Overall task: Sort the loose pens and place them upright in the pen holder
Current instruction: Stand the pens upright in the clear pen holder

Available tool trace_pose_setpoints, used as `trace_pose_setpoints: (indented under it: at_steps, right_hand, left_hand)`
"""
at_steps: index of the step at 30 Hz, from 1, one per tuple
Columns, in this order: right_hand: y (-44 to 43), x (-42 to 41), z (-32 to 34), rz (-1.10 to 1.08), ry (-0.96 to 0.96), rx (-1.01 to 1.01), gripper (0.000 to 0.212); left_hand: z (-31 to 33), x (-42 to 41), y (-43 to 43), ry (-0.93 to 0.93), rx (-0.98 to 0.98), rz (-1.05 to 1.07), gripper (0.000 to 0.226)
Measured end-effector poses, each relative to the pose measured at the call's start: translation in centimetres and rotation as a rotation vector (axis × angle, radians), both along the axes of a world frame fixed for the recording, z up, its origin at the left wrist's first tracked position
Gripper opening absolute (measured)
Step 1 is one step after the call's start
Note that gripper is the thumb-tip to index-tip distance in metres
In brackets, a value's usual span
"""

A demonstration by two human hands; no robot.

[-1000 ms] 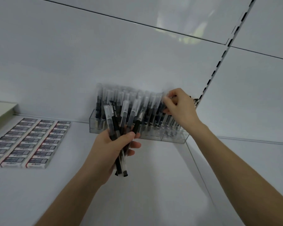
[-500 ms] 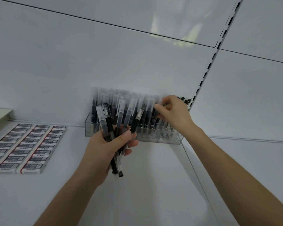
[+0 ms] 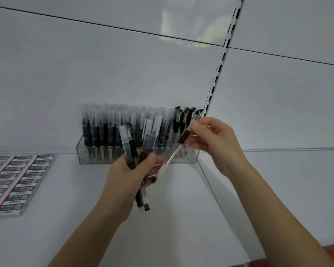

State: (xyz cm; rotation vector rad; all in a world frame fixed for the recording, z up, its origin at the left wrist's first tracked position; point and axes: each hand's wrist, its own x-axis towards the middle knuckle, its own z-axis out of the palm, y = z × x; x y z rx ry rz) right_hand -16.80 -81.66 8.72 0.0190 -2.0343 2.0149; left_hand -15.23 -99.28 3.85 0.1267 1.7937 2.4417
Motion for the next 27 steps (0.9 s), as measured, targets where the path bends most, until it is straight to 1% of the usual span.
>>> trace_pose_setpoints:
  at_steps: [1,3,6,8,11,14,16,27]
  right_hand:
    - [1.0,-0.3,0.3,-0.069,0.014,-0.038,0.006]
    - [3.0,-1.0,0.8,-0.2,0.067,-0.038,0.008]
    - [4.9,-2.3,0.9,-0.353,0.143,0.098,0.009]
    - [5.4,-3.3,0.9,-0.395,0.168,0.191,0.008]
    - [5.3,-4.5,0.9,-0.368,0.171,0.282,0.007]
    - [5.0,-5.4,1.0,-0.332,0.178,0.374,0.008]
    - [5.0,-5.8,1.3,-0.317,0.181,0.422,0.007]
    - [5.4,-6.8,1.1,-0.224,0.15,0.532,0.006]
  left_hand:
    - [-0.1,-0.1,-0.1,-0.021,0.006,0.017,0.012]
    - [-0.1,-0.1,-0.4,-0.059,0.013,0.04,0.012]
    - [-0.2,0.2,-0.4,-0.081,-0.019,0.071,0.01]
    - [-0.3,0.3,-0.4,-0.079,-0.064,0.081,0.012]
    - [-0.6,0.3,-0.6,-0.072,-0.089,0.08,0.016]
    - [-0.5,0.5,-0.7,-0.056,-0.077,0.097,0.009]
    - [-0.6,0.6,-0.8,-0.047,-0.063,0.114,0.009]
    - [-0.9,0.7,-0.9,-0.076,-0.009,0.14,0.01]
